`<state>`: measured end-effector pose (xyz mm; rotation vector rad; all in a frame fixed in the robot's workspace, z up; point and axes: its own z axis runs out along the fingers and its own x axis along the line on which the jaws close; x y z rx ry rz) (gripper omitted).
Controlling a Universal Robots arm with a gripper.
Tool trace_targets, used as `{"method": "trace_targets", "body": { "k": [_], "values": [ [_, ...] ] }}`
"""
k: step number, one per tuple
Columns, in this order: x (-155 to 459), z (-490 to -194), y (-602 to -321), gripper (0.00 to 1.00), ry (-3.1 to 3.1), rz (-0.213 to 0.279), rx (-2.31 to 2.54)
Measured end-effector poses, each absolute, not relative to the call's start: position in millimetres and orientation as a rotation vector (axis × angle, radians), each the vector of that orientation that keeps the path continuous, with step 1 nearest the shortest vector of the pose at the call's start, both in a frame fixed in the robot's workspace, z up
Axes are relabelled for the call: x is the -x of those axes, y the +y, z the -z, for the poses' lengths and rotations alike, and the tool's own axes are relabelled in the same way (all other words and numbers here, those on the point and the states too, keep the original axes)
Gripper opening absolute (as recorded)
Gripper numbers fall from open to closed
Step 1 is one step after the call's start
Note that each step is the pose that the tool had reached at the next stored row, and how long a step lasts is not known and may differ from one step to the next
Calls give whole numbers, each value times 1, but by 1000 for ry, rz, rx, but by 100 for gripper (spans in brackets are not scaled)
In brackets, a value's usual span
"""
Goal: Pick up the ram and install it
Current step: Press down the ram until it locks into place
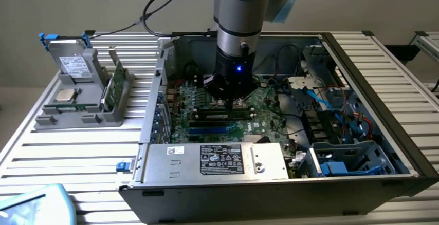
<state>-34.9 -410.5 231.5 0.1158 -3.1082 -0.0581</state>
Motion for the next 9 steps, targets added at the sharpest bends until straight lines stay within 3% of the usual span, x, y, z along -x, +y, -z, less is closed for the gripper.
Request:
{"method": "trace_targets", "body": {
  "k": [9],
  "values": [
    [35,-231,-411,11,-3112,60,2]
  ]
}}
